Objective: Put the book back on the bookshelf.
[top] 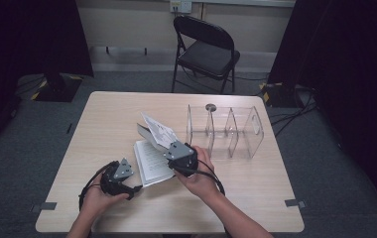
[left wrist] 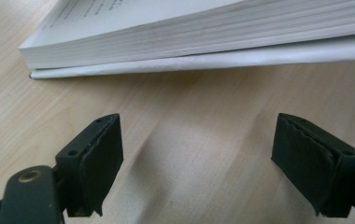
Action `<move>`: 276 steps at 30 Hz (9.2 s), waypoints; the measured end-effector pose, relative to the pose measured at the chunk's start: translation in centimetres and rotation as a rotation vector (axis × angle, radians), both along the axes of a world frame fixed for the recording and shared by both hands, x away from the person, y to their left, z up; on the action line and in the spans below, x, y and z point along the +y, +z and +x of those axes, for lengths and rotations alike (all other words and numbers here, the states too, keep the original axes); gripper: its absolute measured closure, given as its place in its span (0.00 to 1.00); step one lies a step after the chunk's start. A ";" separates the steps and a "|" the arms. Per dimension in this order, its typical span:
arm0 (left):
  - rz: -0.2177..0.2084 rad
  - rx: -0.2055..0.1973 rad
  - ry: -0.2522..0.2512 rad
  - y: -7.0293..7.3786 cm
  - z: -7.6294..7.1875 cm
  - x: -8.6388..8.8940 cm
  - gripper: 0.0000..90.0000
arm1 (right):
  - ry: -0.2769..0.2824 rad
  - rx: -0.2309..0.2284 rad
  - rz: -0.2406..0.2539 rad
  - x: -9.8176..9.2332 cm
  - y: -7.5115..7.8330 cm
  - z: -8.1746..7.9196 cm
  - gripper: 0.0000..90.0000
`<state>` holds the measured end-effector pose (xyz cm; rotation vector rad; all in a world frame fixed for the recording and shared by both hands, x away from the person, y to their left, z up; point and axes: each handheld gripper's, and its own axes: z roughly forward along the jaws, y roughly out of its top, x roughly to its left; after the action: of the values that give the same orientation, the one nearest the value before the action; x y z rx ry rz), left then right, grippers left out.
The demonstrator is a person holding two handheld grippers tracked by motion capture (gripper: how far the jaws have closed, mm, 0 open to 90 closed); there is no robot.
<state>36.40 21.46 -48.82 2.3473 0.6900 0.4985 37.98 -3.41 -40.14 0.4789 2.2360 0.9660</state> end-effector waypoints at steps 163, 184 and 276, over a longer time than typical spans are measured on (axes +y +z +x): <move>0.234 0.089 -0.259 13.7 0.3 -1.2 0.82 | 0.065 0.439 0.125 -9.8 -9.9 -0.5 0.14; 0.236 0.143 -0.198 14.2 1.7 -0.5 0.83 | 0.044 0.434 0.123 -9.6 -10.0 -0.5 0.12; 0.031 0.118 0.021 9.2 0.1 4.6 0.25 | 0.399 0.463 0.001 1.3 5.3 9.7 0.25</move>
<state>36.49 26.08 -39.64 2.4160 0.7669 0.3844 47.70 -2.15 -34.86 0.2773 2.8224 1.1435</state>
